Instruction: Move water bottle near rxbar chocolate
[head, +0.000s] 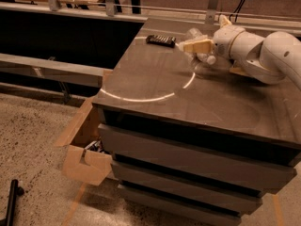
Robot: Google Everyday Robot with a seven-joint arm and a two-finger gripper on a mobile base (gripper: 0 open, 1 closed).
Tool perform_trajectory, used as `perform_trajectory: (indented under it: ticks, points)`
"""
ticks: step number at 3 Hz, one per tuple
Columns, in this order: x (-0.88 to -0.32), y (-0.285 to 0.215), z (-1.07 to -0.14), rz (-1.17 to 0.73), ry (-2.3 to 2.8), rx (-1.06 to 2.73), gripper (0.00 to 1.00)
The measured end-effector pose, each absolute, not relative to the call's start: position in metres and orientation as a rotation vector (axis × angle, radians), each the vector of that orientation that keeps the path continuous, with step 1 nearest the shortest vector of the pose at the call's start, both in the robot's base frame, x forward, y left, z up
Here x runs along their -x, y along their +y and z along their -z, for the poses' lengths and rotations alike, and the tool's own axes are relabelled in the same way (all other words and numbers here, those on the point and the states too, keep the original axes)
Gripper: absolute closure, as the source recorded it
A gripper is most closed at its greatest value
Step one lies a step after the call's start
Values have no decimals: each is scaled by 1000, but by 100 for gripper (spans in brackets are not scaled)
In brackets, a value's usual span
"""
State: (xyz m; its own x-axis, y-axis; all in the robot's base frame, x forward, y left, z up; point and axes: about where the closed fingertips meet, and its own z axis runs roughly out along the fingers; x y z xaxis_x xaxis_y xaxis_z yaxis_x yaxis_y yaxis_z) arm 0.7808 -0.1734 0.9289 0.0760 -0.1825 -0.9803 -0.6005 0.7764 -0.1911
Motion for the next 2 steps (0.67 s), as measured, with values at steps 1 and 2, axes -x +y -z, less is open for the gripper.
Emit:
perform_trajectory:
  ticks: [1,2]
  points:
    - [-774,-178,-929,-352,1487,665,0]
    - [-766,-186,-930,-346,1485,658,0]
